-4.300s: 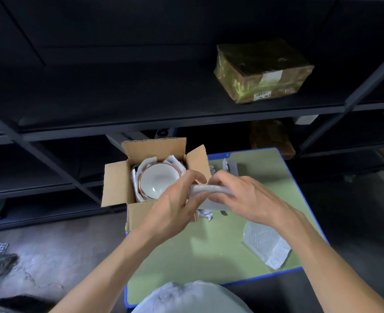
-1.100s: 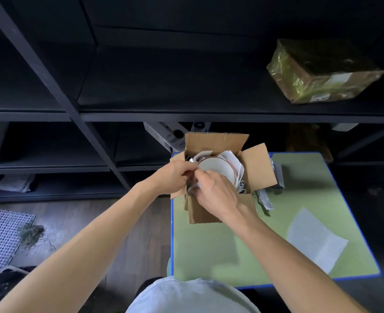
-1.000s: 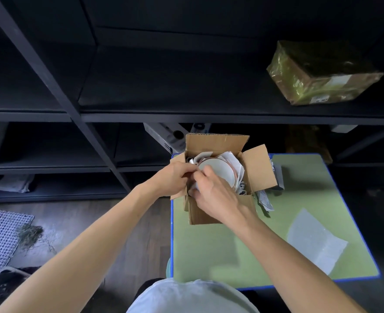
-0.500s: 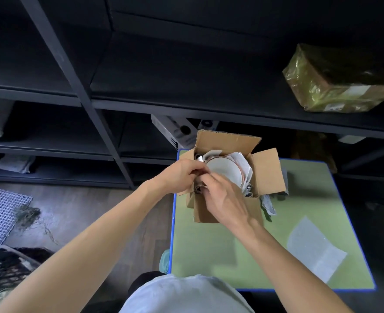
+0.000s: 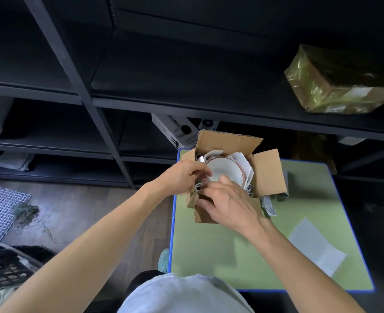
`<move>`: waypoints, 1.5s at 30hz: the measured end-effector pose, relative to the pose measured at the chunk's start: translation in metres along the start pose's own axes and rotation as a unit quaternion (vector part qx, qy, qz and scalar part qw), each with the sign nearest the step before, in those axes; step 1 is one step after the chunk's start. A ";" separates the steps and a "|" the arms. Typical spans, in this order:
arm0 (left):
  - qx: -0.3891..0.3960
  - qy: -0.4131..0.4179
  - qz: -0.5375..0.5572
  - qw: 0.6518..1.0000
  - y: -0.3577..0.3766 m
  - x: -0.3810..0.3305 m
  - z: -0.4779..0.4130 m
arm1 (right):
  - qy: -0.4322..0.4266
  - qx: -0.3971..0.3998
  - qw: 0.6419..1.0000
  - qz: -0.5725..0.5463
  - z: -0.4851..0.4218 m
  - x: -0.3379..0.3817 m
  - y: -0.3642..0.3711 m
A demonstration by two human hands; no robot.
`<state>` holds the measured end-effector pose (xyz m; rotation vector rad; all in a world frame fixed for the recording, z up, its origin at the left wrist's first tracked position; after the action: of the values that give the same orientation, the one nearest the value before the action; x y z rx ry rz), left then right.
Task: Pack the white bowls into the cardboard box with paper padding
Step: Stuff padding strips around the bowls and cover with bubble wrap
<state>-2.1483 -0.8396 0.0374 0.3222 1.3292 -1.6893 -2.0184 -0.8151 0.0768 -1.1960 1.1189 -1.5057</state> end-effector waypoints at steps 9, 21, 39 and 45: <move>-0.002 -0.001 0.010 1.000 -0.002 -0.005 0.007 | 0.030 0.015 0.999 -0.025 -0.005 -0.005 0.000; -0.083 -0.003 0.060 0.995 -0.019 -0.005 0.034 | 0.069 -0.102 0.990 -0.072 0.045 -0.041 -0.021; -0.063 0.156 -0.068 0.983 0.063 -0.120 0.055 | 0.141 -0.181 0.969 -0.094 0.143 -0.092 -0.010; -0.024 0.181 -0.077 0.980 0.121 -0.179 0.037 | 0.207 -0.149 0.960 -0.118 0.192 -0.152 0.008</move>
<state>-1.9464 -0.7804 0.0985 0.5282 1.6952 -1.7795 -1.8069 -0.6926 0.0657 -1.2825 1.5699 -1.8781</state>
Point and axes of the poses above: each hand's wrist, its own z-axis away from the middle knuckle, its own y-axis out of the palm, x = y × z, the point moved 6 cm from there along -z, towards the middle knuckle, and after that the axes turned 15 degrees about -y, right-handed, at the moved point
